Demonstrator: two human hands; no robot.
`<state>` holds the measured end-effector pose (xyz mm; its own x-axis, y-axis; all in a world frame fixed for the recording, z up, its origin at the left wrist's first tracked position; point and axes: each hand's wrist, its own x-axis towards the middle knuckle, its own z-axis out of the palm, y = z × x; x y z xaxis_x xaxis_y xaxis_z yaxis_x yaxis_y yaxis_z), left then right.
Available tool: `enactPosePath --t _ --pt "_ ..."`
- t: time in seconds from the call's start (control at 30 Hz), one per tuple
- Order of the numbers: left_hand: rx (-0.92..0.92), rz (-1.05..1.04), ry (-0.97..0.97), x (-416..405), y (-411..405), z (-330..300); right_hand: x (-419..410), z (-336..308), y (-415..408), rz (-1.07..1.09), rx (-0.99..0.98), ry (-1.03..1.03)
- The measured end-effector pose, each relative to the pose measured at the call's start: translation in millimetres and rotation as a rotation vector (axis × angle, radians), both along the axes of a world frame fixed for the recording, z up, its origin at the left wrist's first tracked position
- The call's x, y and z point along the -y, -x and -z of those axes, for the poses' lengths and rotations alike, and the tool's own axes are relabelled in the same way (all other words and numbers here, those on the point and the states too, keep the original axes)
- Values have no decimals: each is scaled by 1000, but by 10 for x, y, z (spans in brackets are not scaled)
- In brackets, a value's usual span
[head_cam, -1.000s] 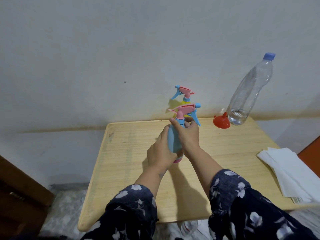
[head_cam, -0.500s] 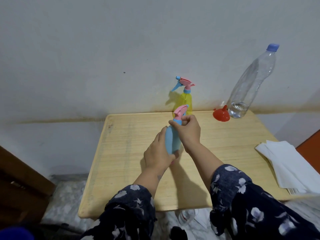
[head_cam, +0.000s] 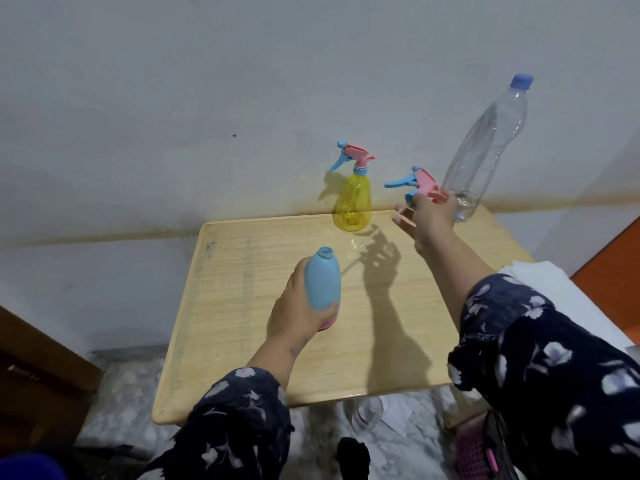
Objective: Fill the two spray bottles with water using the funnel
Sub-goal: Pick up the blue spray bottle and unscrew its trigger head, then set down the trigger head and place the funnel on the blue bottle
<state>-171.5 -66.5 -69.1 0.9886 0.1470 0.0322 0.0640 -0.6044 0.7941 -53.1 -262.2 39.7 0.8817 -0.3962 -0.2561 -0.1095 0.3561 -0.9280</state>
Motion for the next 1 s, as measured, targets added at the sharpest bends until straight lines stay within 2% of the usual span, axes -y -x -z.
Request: enactPosePath --t 0.2,0.3,0.4,0.5,0.63,0.77,1.0 --pt "65 -1 56 -48 111 196 72 585 345 -209 -197 233" --pt "63 -10 56 -53 136 240 -2 942 512 -333 -290 427" --pt "53 -12 51 -50 137 247 -61 1126 612 -411 -361 521" --pt "55 -17 39 -40 152 256 -74 1187 621 -408 -365 581" --pt "46 -20 24 -27 161 252 -64 1229 602 -441 -372 784" --pt "44 -15 15 -18 163 231 -68 1266 606 -477 -381 805" --pt "17 -47 48 35 178 188 99 1270 529 -558 -397 965"
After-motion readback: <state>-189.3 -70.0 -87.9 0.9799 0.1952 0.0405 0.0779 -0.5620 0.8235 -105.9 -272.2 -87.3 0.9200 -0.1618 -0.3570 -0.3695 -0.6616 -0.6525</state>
